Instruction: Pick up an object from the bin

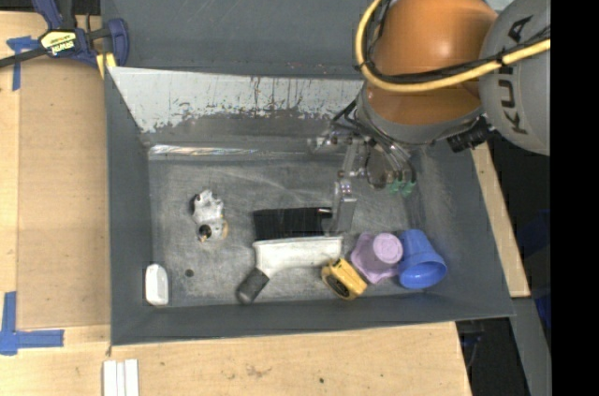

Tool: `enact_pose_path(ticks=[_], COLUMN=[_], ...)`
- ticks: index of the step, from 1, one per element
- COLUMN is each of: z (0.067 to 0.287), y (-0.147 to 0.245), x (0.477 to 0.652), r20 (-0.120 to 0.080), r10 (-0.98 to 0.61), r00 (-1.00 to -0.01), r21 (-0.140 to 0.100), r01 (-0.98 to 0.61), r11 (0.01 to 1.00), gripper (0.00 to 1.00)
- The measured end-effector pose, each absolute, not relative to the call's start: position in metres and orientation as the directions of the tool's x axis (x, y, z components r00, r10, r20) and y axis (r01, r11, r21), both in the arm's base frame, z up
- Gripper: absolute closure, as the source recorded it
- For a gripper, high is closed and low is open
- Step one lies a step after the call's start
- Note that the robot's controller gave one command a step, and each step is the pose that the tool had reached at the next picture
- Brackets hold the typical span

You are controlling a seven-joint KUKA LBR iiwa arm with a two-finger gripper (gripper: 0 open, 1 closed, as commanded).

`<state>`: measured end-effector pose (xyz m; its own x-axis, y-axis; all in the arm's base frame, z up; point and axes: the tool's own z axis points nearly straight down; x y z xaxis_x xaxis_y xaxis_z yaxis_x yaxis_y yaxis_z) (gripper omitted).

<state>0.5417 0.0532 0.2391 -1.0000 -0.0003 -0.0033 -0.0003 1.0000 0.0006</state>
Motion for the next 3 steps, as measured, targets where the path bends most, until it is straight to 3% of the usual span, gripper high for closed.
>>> enact_pose_path(ticks=[1, 2, 3], z=[0.194, 0.125, 0.077], y=[0.067, 0.092, 0.105], x=[0.551, 0.540, 0.515], r20=[-0.011, -0.007, -0.008], r10=[-0.033, -0.093, -0.172], r00=[-0.999, -0.996, -0.985], r21=[0.000, 0.000, 0.000], r01=[-0.033, -0.093, -0.172], r11=[0.999, 0.996, 0.985], gripper=[0.00, 0.00, 0.00])
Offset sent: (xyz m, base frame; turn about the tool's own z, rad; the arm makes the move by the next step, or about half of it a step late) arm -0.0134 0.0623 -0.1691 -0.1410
